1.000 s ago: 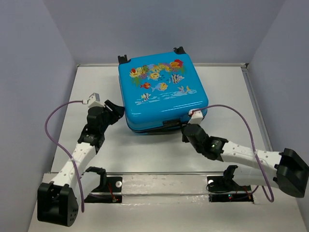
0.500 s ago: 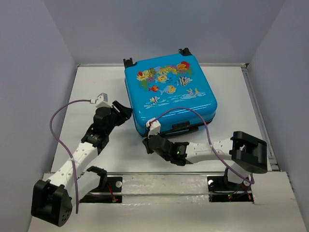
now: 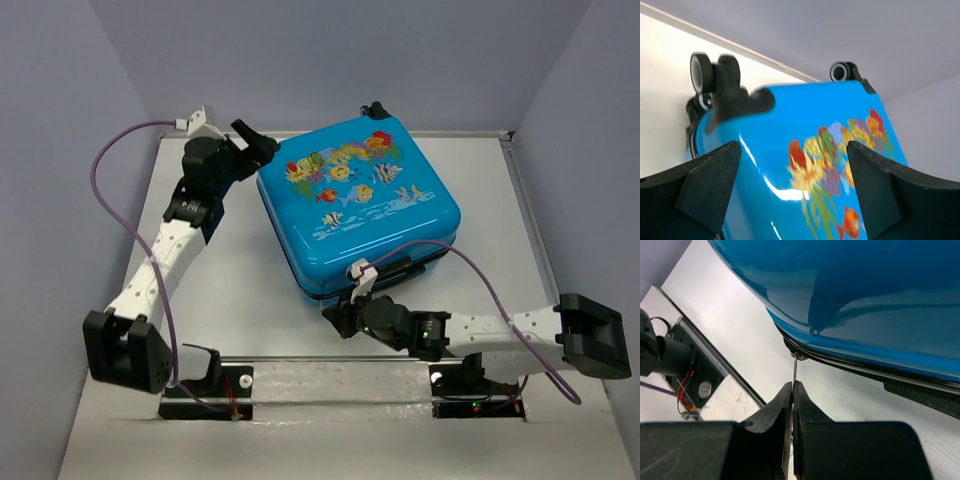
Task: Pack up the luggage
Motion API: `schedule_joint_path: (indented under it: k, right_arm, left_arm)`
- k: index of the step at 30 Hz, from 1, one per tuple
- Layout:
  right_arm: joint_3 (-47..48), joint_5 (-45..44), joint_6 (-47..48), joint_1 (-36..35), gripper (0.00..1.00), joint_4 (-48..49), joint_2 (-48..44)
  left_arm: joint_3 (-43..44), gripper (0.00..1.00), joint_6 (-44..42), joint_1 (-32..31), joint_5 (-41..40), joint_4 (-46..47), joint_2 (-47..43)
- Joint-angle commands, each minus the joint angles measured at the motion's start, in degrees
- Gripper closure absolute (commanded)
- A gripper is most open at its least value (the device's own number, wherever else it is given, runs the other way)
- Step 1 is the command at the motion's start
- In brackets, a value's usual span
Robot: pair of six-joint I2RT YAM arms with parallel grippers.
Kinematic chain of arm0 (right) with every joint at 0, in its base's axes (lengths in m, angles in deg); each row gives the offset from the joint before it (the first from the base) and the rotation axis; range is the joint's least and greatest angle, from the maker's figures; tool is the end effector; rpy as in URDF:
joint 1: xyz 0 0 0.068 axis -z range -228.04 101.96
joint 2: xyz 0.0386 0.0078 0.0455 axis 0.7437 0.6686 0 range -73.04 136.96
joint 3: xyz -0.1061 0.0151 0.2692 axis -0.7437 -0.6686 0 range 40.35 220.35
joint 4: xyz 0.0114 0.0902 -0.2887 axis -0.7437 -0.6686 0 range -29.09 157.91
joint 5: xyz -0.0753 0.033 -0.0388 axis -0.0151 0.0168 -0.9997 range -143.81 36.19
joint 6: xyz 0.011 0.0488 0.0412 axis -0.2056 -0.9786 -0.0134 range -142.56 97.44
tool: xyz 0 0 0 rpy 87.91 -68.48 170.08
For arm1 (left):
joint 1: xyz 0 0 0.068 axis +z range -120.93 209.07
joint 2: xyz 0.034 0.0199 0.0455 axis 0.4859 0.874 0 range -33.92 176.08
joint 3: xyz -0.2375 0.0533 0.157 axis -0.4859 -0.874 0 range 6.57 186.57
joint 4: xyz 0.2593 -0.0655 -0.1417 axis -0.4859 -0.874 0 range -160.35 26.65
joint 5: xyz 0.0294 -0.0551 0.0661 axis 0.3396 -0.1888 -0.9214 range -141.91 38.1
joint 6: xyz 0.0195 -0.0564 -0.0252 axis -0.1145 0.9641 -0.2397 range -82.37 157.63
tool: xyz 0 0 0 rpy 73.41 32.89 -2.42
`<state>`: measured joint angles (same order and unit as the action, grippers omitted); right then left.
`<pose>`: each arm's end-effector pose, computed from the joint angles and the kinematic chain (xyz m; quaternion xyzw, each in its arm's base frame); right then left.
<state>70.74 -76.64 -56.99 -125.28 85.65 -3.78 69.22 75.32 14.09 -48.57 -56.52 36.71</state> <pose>0.0844 0.2835 0.1988 -0.1908 0.7935 0.3670 0.4463 0.3328 -0.0922 0.3959 -0.1206 0.7039 -0.3290 0.6179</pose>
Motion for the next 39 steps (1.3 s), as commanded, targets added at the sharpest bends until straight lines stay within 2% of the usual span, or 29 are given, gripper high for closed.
schedule_joint_path:
  k: [1, 12, 20, 25, 26, 27, 28, 29, 31, 32, 36, 39]
  right_arm:
    - [-0.9, 7.4, -2.8, -2.6, 0.93, -2.8, -3.6]
    - [-0.2, 7.2, -2.8, -2.6, 0.93, -2.4, -1.8]
    - [-1.2, 7.8, -4.4, -2.6, 0.93, -2.3, -1.5]
    - [-1.5, 7.9, -4.7, -2.6, 0.93, -2.5, -1.4]
    - [-1.6, 7.5, -4.8, -2.6, 0.93, -2.5, -1.3]
    - [-1.6, 7.5, -5.2, -2.6, 0.93, -2.6, -1.1]
    - [-1.6, 7.7, -5.4, -2.6, 0.93, -2.5, -1.1]
    - [-1.6, 7.5, -5.6, -2.6, 0.93, -2.5, -1.1]
    - [-1.7, 7.0, -5.6, -2.6, 0.93, -2.5, -1.4]
    - [-1.9, 7.0, -5.6, -2.6, 0.93, -2.5, -1.8]
    - [-2.3, 6.7, -5.4, -2.6, 0.93, -2.7, -2.8]
    - [-2.1, 6.5, -4.8, -2.6, 0.93, -3.4, -3.5]
  left_arm:
    - [8.7, 0.01, -2.2, 4.0, 3.6, -1.9, 12.0]
    - [19.3, 0.01, -0.2, 5.8, 9.1, -3.3, 27.8]
    - [25.4, 0.01, 5.1, 6.2, 13.1, 2.9, 37.5]
    - [25.6, 0.04, 9.1, 6.6, 13.6, 7.6, 40.8]
    - [25.2, 0.07, 10.0, 6.7, 13.9, 10.5, 41.4]
    - [24.4, 0.2, 11.2, 7.0, 14.9, 12.6, 41.4]
    - [22.4, 0.45, 13.7, 7.3, 16.1, 17.2, 41.3]
    - [21.6, 0.59, 14.6, 7.4, 16.5, 19.2, 41.2]
    - [21.4, 0.76, 15.1, 7.6, 16.5, 20.7, 40.2]
    - [21.5, 0.92, 15.0, 7.6, 16.1, 20.6, 39.4]
    - [21.2, 0.94, 13.2, 7.7, 15.0, 20.2, 33.7]
    - [23.8, 0.94, 11.4, 7.7, 14.2, 15.3, 30.0]
